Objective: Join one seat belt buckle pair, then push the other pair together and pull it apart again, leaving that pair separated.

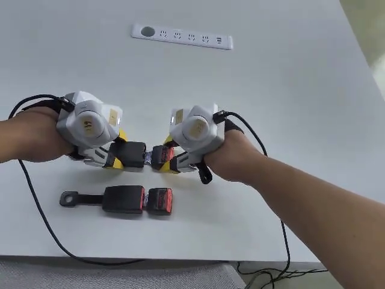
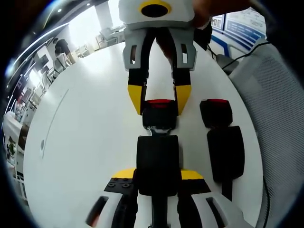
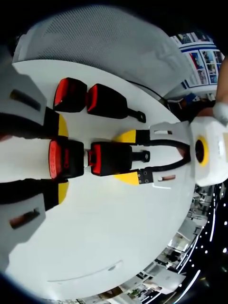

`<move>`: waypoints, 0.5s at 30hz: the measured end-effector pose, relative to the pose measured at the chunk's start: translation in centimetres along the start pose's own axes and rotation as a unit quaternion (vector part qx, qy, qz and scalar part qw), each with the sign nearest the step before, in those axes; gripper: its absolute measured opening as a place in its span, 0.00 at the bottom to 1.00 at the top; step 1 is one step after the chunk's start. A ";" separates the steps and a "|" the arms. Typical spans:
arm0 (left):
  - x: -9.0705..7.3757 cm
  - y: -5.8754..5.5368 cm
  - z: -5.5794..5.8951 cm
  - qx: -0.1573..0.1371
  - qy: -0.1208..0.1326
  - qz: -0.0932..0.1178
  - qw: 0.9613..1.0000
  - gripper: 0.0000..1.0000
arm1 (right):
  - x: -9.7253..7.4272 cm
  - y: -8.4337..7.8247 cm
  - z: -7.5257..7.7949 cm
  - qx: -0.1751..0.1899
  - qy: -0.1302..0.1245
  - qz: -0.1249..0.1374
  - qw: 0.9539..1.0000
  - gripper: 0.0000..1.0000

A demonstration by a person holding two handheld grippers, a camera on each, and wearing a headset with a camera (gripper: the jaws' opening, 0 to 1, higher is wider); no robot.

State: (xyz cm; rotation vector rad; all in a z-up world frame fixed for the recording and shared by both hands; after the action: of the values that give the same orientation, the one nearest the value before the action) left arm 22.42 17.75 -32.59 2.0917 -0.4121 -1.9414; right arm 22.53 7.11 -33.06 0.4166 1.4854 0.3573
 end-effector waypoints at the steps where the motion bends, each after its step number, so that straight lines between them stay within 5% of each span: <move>1: 0.0 0.0 0.0 0.000 0.000 0.000 1.000 0.31 | -0.1 -0.2 0.0 0.000 0.000 0.000 1.000 0.29; 15: 0.2 0.1 0.0 -0.004 -0.007 -0.005 1.000 0.32 | -1.2 -2.3 0.0 -0.001 0.000 0.001 1.000 0.32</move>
State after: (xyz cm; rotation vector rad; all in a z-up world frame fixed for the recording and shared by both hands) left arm 22.46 17.62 -32.74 2.0804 -0.3970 -1.9626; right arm 22.38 4.56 -33.13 0.4172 1.4850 0.3598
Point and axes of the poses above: the centre of the closed fingertips' face, and the gripper's own axes: x roughly forward along the fingers, z roughly to its right, y roughly out of its top, the point moved 4 cm from there along -x, roughly backward along the fingers, and after that the axes turned 7 degrees about -z, right-handed, at the moved point
